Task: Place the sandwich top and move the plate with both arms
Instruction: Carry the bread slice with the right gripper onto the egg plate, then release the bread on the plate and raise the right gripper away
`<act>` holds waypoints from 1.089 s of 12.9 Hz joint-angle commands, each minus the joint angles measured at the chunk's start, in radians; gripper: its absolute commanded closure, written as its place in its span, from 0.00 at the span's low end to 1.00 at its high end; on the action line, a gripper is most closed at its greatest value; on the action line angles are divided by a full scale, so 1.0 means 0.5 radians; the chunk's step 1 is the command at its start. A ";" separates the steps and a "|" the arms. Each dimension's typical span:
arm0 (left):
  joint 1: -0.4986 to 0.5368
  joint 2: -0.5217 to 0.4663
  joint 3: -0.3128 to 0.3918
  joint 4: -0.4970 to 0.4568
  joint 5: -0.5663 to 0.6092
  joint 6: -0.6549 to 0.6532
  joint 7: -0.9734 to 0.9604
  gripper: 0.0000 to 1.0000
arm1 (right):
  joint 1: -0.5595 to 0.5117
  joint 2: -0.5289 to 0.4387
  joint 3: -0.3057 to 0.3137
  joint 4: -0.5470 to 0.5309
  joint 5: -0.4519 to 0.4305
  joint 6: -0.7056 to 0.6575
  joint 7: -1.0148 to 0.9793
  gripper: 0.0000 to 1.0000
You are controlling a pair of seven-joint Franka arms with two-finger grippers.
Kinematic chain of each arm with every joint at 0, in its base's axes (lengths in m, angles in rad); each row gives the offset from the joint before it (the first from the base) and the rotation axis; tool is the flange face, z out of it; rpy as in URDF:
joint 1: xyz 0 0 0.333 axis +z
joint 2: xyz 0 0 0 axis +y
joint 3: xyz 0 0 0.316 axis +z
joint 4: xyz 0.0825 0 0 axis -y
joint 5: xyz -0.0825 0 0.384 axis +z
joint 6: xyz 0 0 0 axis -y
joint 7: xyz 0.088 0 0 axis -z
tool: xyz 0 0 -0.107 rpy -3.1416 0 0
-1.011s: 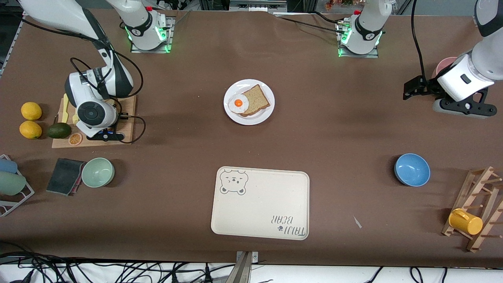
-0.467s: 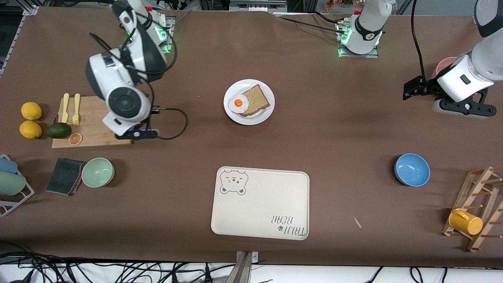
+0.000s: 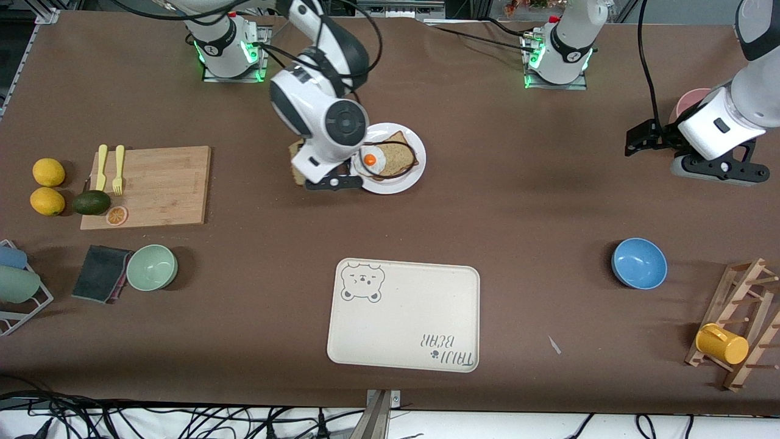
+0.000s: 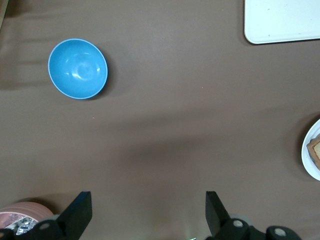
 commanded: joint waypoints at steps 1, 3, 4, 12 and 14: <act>0.020 0.011 -0.024 0.026 0.001 -0.018 0.006 0.00 | 0.137 0.215 -0.016 0.205 0.035 0.093 0.146 1.00; 0.023 0.014 -0.024 0.026 0.001 -0.018 0.006 0.00 | 0.217 0.267 -0.016 0.208 0.035 0.231 0.183 1.00; 0.023 0.017 -0.024 0.026 0.001 -0.018 0.006 0.00 | 0.235 0.295 -0.016 0.208 0.035 0.271 0.186 1.00; 0.020 0.039 -0.027 0.029 -0.002 -0.018 0.006 0.00 | 0.407 0.424 -0.016 0.331 0.075 0.410 0.294 1.00; 0.020 0.039 -0.027 0.029 0.001 -0.021 0.006 0.00 | 0.435 0.433 -0.019 0.328 0.075 0.496 0.330 0.05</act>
